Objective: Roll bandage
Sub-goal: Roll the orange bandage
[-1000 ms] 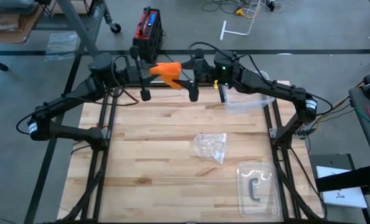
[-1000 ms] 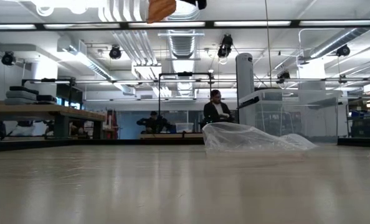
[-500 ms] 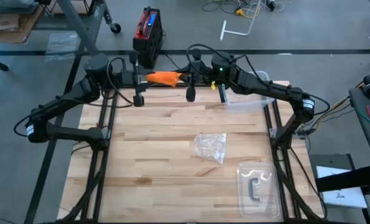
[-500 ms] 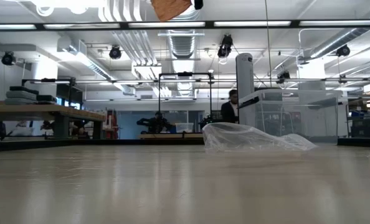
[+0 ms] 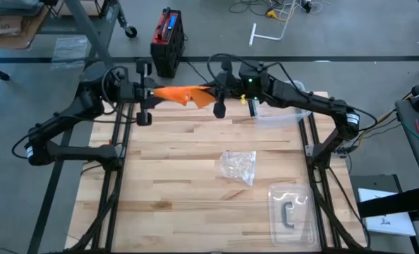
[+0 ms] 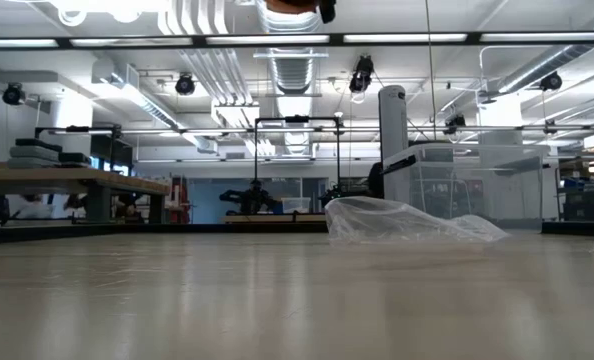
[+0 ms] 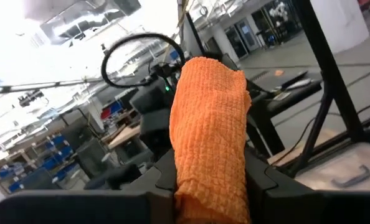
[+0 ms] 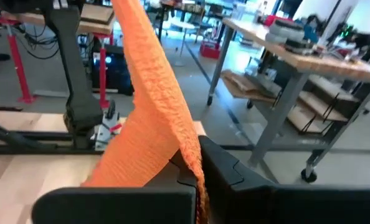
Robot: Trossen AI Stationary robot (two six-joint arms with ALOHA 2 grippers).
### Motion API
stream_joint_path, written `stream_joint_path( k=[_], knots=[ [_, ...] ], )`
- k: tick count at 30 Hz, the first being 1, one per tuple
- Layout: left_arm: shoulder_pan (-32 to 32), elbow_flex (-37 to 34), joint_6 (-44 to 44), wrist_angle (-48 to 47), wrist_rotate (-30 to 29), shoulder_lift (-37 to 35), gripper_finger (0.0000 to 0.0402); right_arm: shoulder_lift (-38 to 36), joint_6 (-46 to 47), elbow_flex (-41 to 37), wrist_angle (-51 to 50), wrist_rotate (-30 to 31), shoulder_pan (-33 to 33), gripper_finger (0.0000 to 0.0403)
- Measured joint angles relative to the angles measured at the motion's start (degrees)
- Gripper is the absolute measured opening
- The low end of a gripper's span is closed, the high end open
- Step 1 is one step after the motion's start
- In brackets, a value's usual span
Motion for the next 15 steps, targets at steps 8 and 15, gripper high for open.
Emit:
stream_joint_path(
  k=[8, 15],
  knots=[
    [0.0, -0.1, -2.2, 1.2, -2.7, 0.2, 0.0079, -0.1, 2.6, -5.8, 1.2, 0.0, 0.0, 0.0],
    [0.1, -0.1, -2.1, 1.4, -10.4, 1.2, 0.0079, -0.1, 0.0, -6.5, 4.6, 2.9, -0.1, 0.0]
  ],
)
